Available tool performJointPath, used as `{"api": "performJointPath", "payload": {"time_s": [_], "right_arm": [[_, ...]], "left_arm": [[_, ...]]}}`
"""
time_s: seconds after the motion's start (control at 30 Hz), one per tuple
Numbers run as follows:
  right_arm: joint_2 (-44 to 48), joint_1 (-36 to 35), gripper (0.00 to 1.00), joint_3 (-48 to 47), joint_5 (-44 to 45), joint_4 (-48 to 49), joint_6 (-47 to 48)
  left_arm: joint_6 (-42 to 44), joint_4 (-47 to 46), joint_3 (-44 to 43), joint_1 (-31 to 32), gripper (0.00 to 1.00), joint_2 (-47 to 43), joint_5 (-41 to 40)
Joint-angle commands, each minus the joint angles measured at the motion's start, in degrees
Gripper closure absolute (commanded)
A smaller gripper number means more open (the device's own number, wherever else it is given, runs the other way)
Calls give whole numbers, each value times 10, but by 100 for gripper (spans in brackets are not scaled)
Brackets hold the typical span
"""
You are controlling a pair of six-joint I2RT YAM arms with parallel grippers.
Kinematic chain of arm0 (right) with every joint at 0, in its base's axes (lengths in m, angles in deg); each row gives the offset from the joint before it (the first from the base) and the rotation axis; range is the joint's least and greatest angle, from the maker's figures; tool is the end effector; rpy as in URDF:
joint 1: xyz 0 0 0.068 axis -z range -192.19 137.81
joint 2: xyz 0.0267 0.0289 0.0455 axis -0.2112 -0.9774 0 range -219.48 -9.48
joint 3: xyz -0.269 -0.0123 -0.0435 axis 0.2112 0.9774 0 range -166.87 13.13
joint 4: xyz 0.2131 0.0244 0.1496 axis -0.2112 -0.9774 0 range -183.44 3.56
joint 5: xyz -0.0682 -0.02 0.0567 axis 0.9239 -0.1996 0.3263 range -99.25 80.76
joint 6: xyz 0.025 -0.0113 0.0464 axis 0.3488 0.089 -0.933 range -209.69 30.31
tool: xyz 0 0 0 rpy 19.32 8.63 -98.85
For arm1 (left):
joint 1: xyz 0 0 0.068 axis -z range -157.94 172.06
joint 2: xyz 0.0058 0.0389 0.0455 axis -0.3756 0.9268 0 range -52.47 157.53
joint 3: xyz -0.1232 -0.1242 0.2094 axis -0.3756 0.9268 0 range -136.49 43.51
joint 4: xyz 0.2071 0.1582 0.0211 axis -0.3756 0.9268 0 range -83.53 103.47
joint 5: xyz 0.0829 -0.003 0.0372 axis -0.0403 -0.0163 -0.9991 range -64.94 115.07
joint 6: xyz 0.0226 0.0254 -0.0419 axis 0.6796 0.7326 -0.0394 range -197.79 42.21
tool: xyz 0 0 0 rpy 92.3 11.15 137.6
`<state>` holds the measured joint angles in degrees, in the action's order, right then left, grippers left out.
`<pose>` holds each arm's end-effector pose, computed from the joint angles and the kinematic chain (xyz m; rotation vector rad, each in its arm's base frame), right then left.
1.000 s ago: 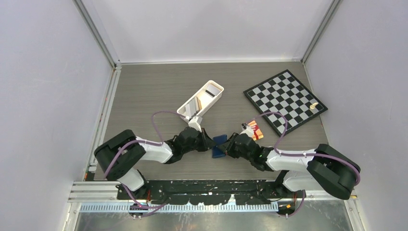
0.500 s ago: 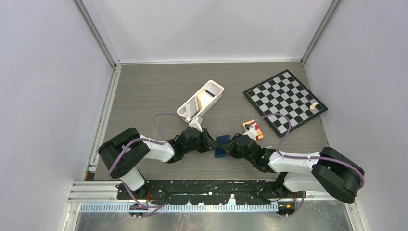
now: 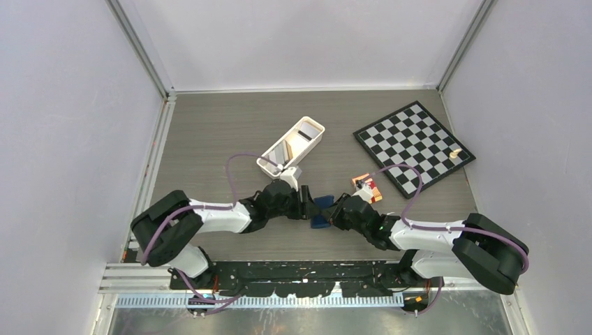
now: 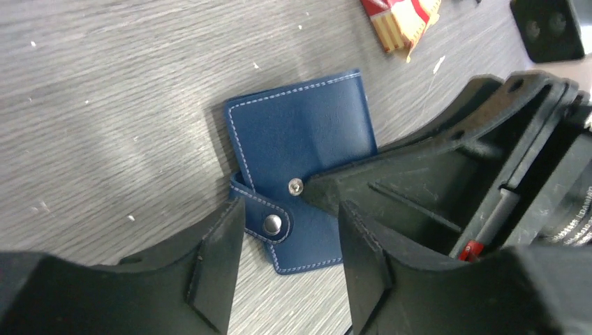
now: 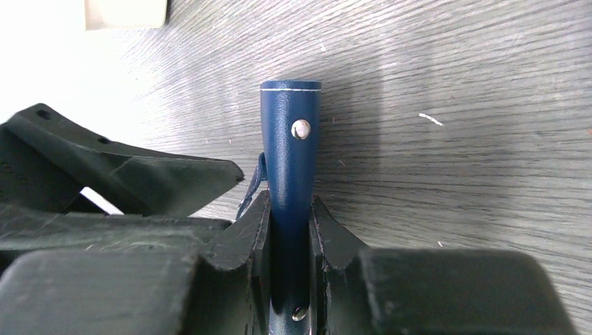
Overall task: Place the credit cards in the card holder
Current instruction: Close the card holder at the center of the board.
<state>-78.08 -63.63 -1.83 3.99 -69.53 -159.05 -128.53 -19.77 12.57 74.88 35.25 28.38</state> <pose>0.1338 0.1546 0.1325 0.5003 2.2959 0.8887 0.1725 -0.2309 0.1495 0.0803 2.3183 -1.0820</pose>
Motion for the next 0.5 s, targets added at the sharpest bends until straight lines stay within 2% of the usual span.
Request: {"api": "performJointPath", "payload": {"time_s": [0.0,0.2,0.47], "right_arm": [[-14,0,100,13,47,-48,17],[-42,0,100,9,34,-26,18],[-61,0,100,3,25,-15,19]], "left_arm": [[159,123,-54,4,46,-43,16],[247,180,-77,10,46,-56,21],[277,201,-106,11,51,-23,25]]}}
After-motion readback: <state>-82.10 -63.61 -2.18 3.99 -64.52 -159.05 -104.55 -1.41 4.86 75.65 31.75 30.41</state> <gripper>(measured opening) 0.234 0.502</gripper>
